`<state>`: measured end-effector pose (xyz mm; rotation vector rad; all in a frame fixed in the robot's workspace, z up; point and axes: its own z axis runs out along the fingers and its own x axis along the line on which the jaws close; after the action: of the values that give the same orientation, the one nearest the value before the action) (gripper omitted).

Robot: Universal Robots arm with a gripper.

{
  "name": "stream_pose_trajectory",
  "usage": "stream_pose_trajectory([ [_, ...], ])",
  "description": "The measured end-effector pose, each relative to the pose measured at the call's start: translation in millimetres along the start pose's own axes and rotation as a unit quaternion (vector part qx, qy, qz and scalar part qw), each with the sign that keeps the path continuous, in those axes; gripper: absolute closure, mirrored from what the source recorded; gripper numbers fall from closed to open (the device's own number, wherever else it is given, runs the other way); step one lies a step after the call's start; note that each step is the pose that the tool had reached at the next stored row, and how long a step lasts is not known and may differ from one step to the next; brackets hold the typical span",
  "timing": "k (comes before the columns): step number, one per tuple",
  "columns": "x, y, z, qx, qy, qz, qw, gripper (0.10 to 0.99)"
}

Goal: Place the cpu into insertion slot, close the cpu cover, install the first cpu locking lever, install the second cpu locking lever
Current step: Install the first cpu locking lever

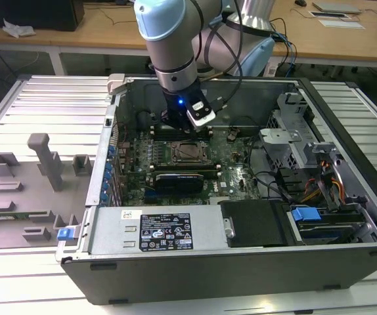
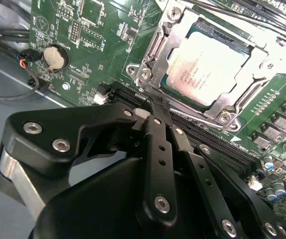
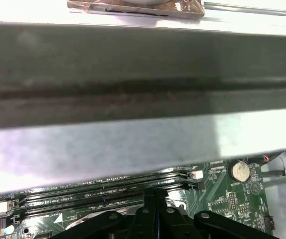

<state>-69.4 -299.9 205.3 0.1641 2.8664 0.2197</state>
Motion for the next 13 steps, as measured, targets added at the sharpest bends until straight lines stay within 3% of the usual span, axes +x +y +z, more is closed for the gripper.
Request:
stream_pose_trajectory([
  [9,1.5,1.9,-3.4,0.0055,-0.0042,0.021,0.9997,0.980],
  [13,2.2,5.1,-3.0,0.0044,-0.0043,0.024,0.9997,0.980],
])
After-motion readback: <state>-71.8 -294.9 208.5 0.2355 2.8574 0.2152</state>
